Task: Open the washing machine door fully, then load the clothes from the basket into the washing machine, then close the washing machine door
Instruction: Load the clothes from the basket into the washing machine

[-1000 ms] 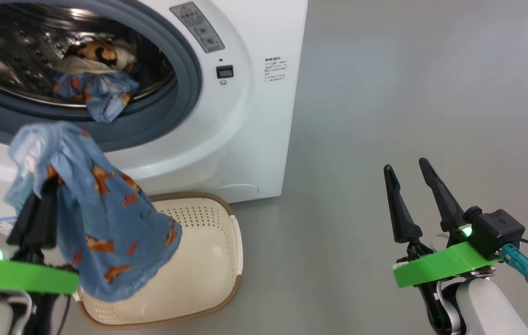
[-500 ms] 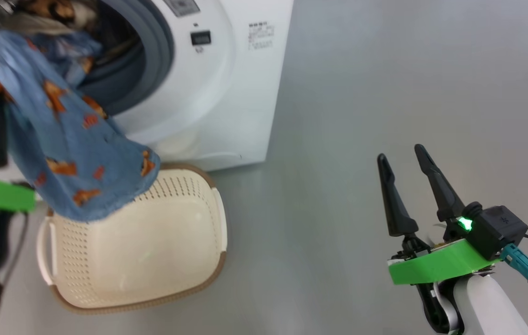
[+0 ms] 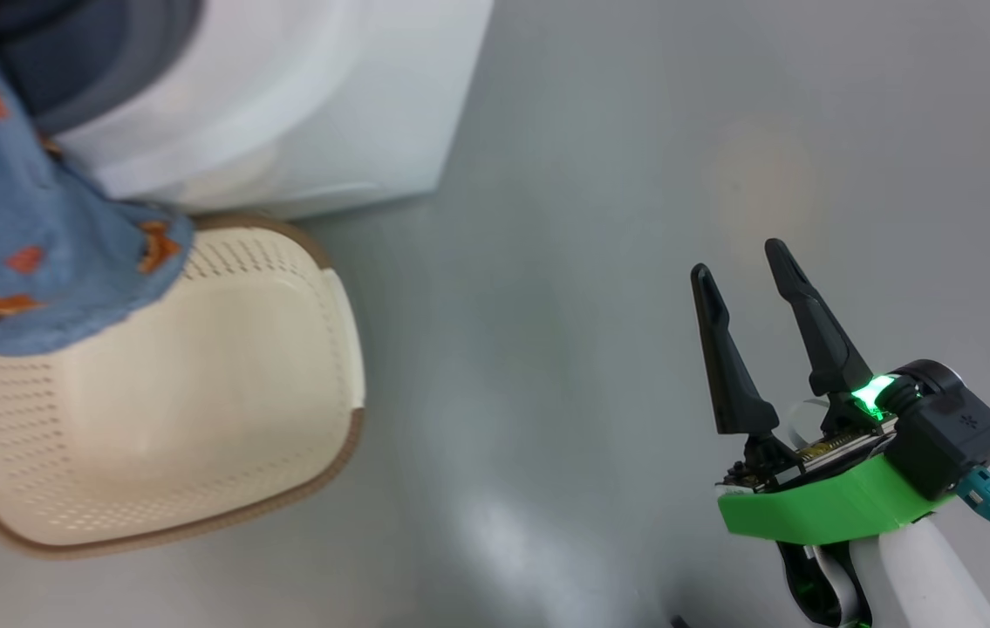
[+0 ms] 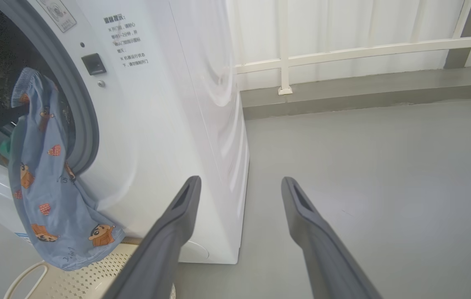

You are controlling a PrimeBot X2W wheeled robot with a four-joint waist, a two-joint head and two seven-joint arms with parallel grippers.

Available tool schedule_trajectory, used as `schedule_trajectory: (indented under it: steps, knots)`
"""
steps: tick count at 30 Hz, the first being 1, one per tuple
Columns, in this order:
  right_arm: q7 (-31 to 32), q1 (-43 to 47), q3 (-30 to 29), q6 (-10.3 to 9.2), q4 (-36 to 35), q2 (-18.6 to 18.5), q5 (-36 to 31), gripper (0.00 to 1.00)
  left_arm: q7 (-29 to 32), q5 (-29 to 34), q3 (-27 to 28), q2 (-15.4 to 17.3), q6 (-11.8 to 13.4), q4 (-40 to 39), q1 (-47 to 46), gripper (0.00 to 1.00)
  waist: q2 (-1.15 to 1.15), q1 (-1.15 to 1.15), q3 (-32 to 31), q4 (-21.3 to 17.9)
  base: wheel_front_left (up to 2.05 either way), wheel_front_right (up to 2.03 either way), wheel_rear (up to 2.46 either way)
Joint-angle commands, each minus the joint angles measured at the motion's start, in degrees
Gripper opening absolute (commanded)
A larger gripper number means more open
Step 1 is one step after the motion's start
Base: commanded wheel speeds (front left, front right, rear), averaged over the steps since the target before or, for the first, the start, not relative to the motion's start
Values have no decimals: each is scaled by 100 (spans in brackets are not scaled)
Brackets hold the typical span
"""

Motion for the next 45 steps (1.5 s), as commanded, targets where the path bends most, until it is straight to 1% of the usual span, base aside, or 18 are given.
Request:
schedule_trajectory:
  steps: [1,6,8,11,14,15,16,17,18,19,23,25,29,33,36,39,45]
  knots:
    - [-46,142,152,32,-199,-33,70,100,-37,-66,133,417,-12,-27,-255,0,-1,0,561,-420,0,0,0]
    - [-46,200,227,32,-355,-33,139,100,-37,-39,45,644,-12,-19,-817,0,-1,0,805,-570,0,0,0]
    - [-46,218,245,32,-398,-33,153,100,-37,70,151,678,-12,-129,-1036,0,-1,0,851,-597,0,0,0]
    - [-46,235,262,32,-458,-33,174,100,-37,414,713,652,-12,-515,-1337,0,-1,0,934,-626,0,0,0]
    - [-46,222,270,32,-471,-33,193,100,-37,724,1397,466,-12,-899,-1328,0,-1,0,960,-643,0,0,0]
    - [-46,217,273,32,-463,-33,201,100,-37,819,1546,407,-12,-952,-1251,0,-1,0,949,-647,0,0,0]
    - [-46,214,277,32,-446,-33,208,100,-37,875,1578,352,-12,-885,-1126,0,-1,0,921,-649,0,0,0]
    - [-46,216,282,32,-421,-33,211,100,-37,855,1509,296,-12,-717,-996,8,-1,0,882,-648,0,0,0]
    - [-46,217,289,32,-398,-33,213,100,-37,863,1428,282,-12,-618,-944,60,-1,0,855,-646,0,0,0]
    - [-46,213,300,32,-374,-33,215,100,-37,860,1296,283,-12,-467,-883,100,-1,0,822,-646,0,0,0]
    - [-46,198,306,32,-288,-33,208,100,172,660,733,238,-12,176,-836,100,-1,0,666,-600,0,0,0]
    - [-46,178,303,32,-255,-33,200,100,171,645,515,231,-12,369,-898,100,-1,0,588,-571,0,0,0]
    - [-46,96,309,32,-163,-33,197,100,73,573,201,132,-12,614,-901,100,-1,0,393,-494,0,0,0]
    - [-46,26,309,32,-73,-33,197,100,0,521,59,83,-12,679,-800,100,-1,0,224,-438,0,0,0]
    - [-46,-14,256,32,28,-33,185,100,-30,467,22,21,-12,665,-595,100,-1,0,31,-350,0,0,0]
    - [-46,-74,173,32,120,-33,157,100,-34,514,117,-38,-12,498,-363,100,-1,0,-144,-231,0,0,0]
    - [-46,-184,59,32,347,-33,110,100,-36,708,498,-297,-12,56,326,100,-1,0,-575,47,0,0,0]
